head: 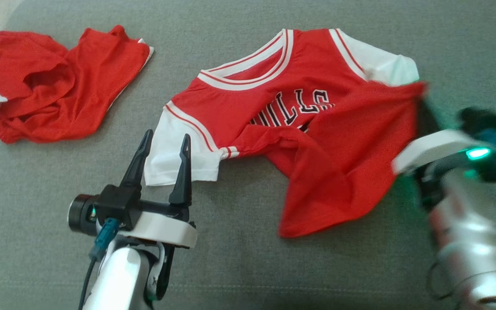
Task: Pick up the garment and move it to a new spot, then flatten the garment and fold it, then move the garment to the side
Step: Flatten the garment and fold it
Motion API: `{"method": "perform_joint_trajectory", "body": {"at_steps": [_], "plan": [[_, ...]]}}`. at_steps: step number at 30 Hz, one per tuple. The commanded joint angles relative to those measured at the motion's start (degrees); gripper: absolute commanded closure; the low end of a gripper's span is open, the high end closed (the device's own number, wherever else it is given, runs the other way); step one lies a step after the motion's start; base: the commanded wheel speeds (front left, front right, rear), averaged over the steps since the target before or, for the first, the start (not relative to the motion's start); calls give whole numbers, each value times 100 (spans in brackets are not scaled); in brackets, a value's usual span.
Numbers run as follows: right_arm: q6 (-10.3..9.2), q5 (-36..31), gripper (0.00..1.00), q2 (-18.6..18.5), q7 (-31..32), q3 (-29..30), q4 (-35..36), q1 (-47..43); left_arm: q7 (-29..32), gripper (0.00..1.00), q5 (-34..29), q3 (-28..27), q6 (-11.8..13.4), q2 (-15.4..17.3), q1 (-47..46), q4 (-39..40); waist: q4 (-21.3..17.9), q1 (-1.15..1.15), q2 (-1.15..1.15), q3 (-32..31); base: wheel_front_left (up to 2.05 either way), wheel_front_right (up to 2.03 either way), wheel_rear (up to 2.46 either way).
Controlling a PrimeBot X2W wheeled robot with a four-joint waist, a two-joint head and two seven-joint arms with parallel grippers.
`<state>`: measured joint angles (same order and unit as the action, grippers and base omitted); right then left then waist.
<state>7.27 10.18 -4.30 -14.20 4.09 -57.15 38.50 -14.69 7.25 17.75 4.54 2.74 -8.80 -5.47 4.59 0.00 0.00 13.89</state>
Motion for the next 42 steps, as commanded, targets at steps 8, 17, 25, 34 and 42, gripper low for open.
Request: {"method": "perform_joint_trajectory", "body": {"at_steps": [8, 17, 25, 34, 42], "plan": [[22, -901, 100, -1082, 63, 1263, 585, 637, -31, 0, 174, -104, 104, 14, -185, 204, -21, 0, 0, -125, 0, 0, 0], [22, -2023, 100, -1704, 575, 2090, 867, 1038, -31, 0, 243, -30, 138, 14, -281, 253, 171, 0, 0, -14, 0, 0, 0], [22, -2723, 100, -1846, 615, 2404, 909, 1597, -31, 0, 245, 17, 137, 14, -379, 260, 363, 0, 0, 171, 0, 0, 0], [22, -3225, 0, -1490, 258, 2511, 707, 1840, -31, 0, 226, -29, 159, 14, -377, 252, 334, 0, 0, 136, 0, 0, 0], [22, -2810, 0, -728, -68, 1721, 840, 967, -31, 0, 179, -145, 117, 14, -237, 267, -45, 0, 0, -369, 0, 0, 0]]}}
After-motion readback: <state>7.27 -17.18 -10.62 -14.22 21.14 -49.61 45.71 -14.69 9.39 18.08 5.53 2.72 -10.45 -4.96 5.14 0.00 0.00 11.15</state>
